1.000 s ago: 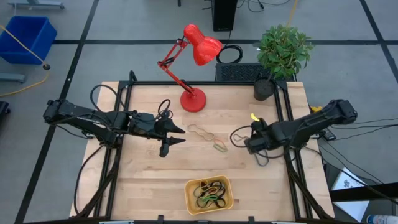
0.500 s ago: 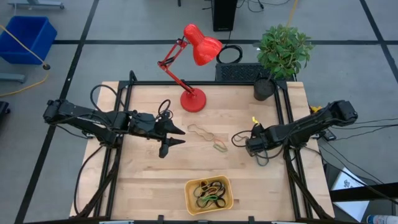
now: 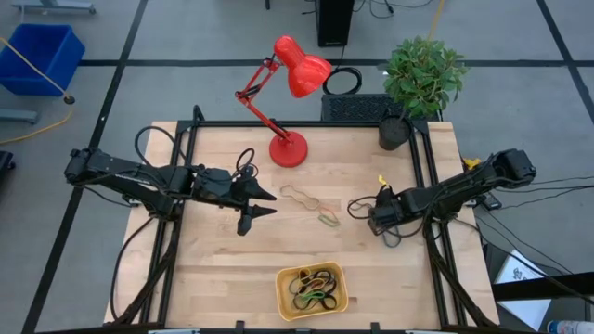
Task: Pick and place rubber bands into bin
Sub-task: Put the blue rubber band into the yellow bin, then put the purple rubber band into the yellow bin
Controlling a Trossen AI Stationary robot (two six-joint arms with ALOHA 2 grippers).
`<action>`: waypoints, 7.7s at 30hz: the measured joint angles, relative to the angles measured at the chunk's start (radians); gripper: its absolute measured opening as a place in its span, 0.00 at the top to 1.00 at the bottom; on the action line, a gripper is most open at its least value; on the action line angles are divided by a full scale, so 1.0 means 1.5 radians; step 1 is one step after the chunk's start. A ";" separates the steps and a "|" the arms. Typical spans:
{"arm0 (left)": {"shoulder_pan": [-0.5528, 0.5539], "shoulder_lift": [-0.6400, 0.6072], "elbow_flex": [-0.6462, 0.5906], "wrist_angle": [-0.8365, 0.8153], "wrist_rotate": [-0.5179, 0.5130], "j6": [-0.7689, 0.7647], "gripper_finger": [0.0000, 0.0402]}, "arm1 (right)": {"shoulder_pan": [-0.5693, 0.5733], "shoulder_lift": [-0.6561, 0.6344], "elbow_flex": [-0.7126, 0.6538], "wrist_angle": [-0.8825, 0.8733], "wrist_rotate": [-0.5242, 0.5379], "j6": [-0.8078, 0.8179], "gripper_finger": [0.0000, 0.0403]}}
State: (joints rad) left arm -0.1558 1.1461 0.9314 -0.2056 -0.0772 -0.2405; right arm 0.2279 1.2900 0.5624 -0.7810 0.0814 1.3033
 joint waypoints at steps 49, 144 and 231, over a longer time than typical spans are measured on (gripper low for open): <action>0.000 0.000 0.000 0.001 -0.003 -0.003 0.56 | 0.001 -0.300 -0.010 0.819 0.039 -0.503 1.00; 0.000 0.000 0.000 -0.006 -0.001 -0.086 0.56 | 0.087 0.068 0.428 0.209 0.016 -0.756 0.53; 0.000 0.000 0.000 -0.004 -0.002 -0.007 0.56 | -0.107 -0.178 0.012 0.389 0.080 -0.405 1.00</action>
State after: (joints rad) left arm -0.1558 1.1458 0.9314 -0.2120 -0.0795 -0.2505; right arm 0.0672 1.0227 0.5804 -0.1971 0.2018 0.6961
